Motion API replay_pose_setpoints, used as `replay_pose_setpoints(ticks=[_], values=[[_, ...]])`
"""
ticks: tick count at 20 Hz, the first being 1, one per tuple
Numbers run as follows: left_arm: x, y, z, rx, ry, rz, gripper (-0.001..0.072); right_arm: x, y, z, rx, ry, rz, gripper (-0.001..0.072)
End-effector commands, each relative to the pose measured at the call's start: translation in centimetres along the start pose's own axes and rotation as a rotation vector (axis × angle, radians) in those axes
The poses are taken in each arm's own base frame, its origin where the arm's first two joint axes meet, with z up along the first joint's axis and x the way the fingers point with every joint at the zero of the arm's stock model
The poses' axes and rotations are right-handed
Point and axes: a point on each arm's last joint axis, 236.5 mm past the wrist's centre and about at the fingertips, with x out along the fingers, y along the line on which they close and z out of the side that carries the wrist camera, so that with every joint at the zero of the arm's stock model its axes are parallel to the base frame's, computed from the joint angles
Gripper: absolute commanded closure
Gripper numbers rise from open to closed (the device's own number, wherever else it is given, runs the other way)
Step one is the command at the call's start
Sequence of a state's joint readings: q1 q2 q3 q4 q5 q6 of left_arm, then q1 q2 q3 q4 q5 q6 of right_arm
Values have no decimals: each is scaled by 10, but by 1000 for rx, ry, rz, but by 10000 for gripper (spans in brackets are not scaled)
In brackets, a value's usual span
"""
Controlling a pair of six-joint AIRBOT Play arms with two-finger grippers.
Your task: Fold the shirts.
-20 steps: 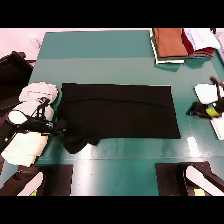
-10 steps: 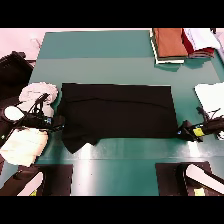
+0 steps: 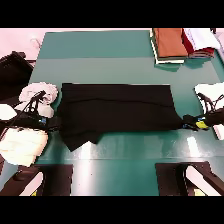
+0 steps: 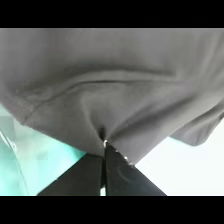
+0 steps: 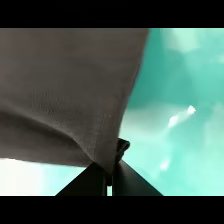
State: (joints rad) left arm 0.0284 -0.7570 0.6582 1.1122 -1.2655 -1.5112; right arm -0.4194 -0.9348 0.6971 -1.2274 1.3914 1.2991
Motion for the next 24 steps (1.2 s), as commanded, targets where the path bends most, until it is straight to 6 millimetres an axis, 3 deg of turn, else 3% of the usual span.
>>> replay_pose_setpoints(ticks=[1,3,4,6,8,12,14,18,19,20,21,24], values=[[-25,-15,-25,43,13,-22,689,-38,-10,-17,-70,-34,-129,689],[-32,-22,-27,56,3,-40,690,-49,-14,-14,-73,-90,-172,690],[-35,-23,-17,63,-29,-36,689,-49,-15,-10,-59,-109,-175,690],[-41,-23,22,82,-153,-19,690,-45,-13,1,-74,-103,-173,690],[-37,-16,57,91,-198,7,690,-42,-5,26,-102,-106,-171,690],[-12,-5,132,120,-220,32,688,-40,15,99,-128,-150,-167,690],[5,0,166,124,-218,35,688,-30,22,123,-143,-120,-161,690],[38,11,210,96,-224,28,686,-9,28,158,-147,-84,-154,688],[43,11,217,78,-238,16,599,-5,30,166,-143,-79,-135,671],[45,11,222,45,-255,9,310,-1,35,172,-133,-81,-99,501],[44,11,226,11,-268,6,208,0,38,178,-109,-87,-53,340],[37,7,221,27,-242,5,213,-5,32,183,-82,-110,38,258]])
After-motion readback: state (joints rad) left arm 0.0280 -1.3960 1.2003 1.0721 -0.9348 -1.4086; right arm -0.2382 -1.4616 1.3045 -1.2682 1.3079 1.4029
